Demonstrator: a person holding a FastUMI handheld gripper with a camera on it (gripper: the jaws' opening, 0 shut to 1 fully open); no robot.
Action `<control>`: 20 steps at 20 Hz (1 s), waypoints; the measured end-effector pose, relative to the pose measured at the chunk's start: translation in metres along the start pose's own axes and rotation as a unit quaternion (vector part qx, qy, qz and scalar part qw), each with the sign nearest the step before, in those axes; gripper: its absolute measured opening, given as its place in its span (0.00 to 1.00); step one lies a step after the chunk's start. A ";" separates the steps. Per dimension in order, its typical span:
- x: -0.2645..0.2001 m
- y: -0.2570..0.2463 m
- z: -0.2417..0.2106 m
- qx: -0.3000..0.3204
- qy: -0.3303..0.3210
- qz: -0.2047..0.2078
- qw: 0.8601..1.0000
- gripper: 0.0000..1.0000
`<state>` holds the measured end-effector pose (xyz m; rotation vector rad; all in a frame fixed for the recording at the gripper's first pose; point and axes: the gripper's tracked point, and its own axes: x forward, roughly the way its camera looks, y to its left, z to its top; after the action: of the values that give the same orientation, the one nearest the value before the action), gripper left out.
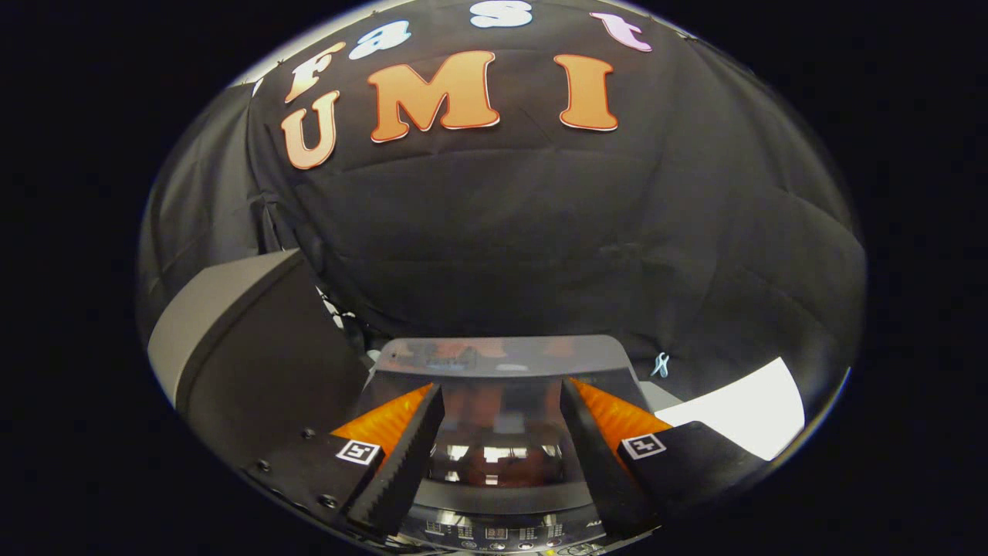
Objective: Put the clothes into the washing machine and then close the washing machine lid.
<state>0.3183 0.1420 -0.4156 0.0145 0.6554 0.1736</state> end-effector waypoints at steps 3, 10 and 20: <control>-0.005 0.004 -0.011 0.004 0.005 0.003 1.000 0.98; -0.063 0.018 0.045 0.027 -0.074 0.021 0.997 0.98; -0.219 0.014 0.156 0.012 -0.201 0.046 0.978 0.98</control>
<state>0.2398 0.1258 -0.1584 0.1019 0.2523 0.2449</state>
